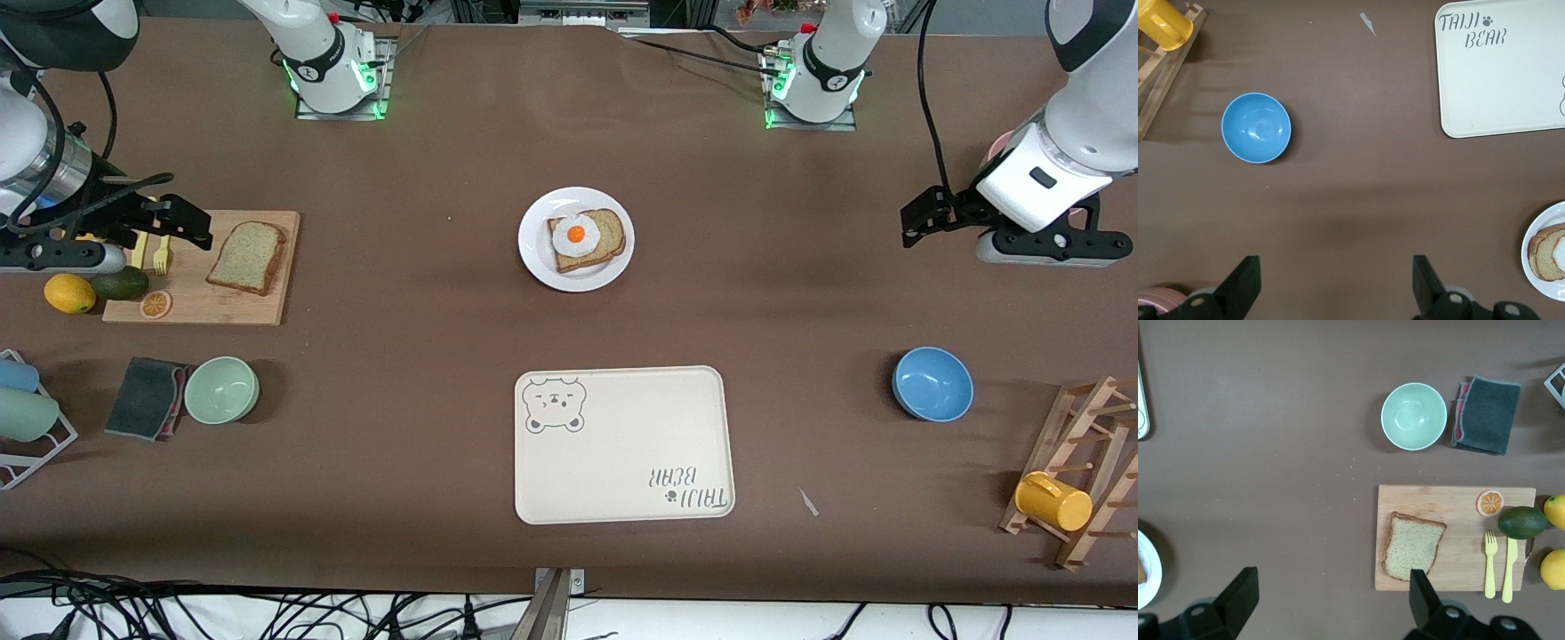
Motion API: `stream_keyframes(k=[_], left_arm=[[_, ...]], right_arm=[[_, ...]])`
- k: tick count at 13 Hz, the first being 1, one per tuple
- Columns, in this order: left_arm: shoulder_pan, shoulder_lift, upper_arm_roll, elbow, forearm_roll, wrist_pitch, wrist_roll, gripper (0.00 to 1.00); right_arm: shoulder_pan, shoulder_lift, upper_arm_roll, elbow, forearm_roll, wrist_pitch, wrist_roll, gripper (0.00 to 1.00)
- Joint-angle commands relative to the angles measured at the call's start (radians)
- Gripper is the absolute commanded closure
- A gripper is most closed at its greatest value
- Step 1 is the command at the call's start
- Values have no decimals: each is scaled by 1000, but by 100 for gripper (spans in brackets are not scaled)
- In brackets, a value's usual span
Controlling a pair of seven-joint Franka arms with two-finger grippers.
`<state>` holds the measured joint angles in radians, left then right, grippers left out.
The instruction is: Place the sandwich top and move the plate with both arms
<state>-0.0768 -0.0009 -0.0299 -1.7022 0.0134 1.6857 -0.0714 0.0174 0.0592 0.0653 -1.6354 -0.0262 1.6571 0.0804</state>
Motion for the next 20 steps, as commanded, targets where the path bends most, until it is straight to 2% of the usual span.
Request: stream_keyframes(k=[1, 17, 18, 20], left_arm=[[5, 16, -1, 33, -27, -23, 4, 0], [5, 16, -4, 33, -27, -24, 2, 0], [5, 16, -4, 33, -27, -24, 1, 0], [5, 16, -4, 33, -27, -24, 1, 0]], right_arm=[[1, -10, -2, 3, 14, -7, 2, 0], [3, 4, -2, 0, 11, -7, 1, 0], [4, 4, -2, -17, 8, -2, 2, 0], [1, -16, -5, -126, 15, 93, 5, 0]])
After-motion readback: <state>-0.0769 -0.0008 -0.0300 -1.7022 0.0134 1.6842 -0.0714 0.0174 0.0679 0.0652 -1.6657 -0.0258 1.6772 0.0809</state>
